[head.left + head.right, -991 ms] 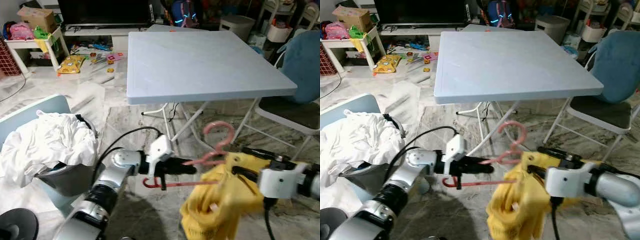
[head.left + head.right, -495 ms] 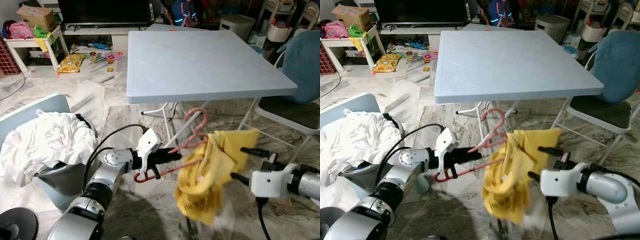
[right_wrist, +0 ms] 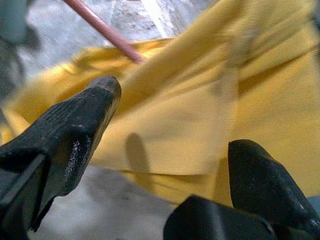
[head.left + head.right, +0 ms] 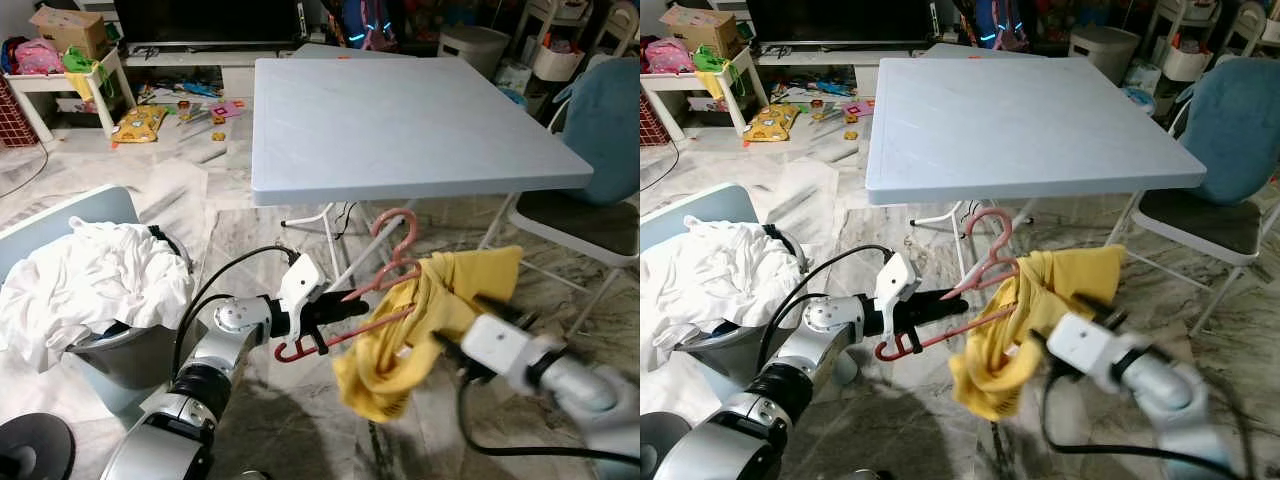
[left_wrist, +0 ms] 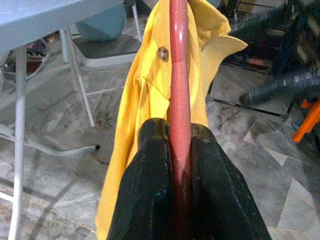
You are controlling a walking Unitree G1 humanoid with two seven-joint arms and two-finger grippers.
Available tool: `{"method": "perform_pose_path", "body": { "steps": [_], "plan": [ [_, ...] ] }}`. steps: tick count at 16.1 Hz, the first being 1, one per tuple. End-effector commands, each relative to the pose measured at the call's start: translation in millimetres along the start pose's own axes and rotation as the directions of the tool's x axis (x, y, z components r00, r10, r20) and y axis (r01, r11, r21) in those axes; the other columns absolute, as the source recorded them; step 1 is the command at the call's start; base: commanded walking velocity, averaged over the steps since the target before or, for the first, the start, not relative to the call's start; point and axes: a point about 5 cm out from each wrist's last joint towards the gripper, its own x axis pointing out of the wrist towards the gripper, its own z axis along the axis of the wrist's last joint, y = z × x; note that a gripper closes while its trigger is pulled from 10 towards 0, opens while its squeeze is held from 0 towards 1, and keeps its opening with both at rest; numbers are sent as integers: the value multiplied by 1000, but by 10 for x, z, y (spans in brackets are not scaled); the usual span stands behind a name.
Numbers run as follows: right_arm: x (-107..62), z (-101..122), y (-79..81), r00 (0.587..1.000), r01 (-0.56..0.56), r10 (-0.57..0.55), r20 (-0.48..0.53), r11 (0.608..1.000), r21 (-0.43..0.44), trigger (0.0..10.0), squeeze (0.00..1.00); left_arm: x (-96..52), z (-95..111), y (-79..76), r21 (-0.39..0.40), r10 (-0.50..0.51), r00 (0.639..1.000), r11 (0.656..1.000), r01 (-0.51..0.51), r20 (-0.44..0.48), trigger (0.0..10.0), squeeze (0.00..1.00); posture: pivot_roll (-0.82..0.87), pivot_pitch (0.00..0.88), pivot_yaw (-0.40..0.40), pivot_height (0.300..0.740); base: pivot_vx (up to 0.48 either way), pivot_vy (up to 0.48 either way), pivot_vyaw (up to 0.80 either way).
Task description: Hang hanger
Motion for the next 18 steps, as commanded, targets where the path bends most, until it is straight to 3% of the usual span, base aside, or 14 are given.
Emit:
{"method": "perform_pose_path", "body": {
  "steps": [1, 6, 7, 8, 9, 10, 11, 12, 18],
  "plan": [
    [-5, 67, -29, 998, 57, -58, 16, 998, 33, 10000, 1000, 36, 205, 74, 56, 15, 998, 998, -19, 65, 0, 0, -33, 0, -30, 740, 0, 0, 0],
    [123, 101, -70, 975, 208, -219, 28, 954, 218, 10000, 992, 91, 235, 33, 54, -9, 997, 999, 5, 82, 0, 0, -36, 0, -30, 740, 0, 0, 0],
    [130, 94, -118, 967, 245, -254, 15, 945, 219, 10000, 910, 95, 233, 24, 54, -16, 996, 998, 11, 82, 0, 0, -34, 0, -31, 740, 0, 0, 0],
    [135, 102, -217, 945, 315, -327, 9, 919, 237, 4431, 690, 96, 225, 20, 56, -19, 997, 998, 14, 79, 0, 0, -33, 0, -33, 740, 0, 0, 0],
    [128, 106, -263, 934, 345, -357, 10, 910, 230, 0, 686, 98, 225, 16, 57, -22, 997, 998, 18, 79, 0, 0, -33, 0, -32, 740, 0, 0, 0],
    [123, 108, -278, 930, 355, -367, 11, 906, 231, 0, 675, 100, 224, 14, 58, -24, 997, 998, 19, 78, 0, 0, -31, 0, -34, 740, 0, 0, 0],
    [124, 104, -281, 929, 359, -370, 5, 904, 233, 0, 553, 100, 222, 13, 59, -25, 997, 998, 21, 78, 0, 0, -32, 0, -34, 740, 0, 0, 0],
    [122, 103, -283, 928, 361, -372, 3, 903, 231, 0, 333, 100, 221, 11, 59, -26, 997, 998, 22, 77, 0, 0, -33, 0, -33, 740, 0, 0, 0],
    [123, 70, -267, 925, 371, -381, -4, 897, 240, 0, 188, 107, 221, 2, 60, -36, 996, 998, 31, 78, 0, 0, -38, 0, -31, 740, 0, 0, 0]
  ]
}}
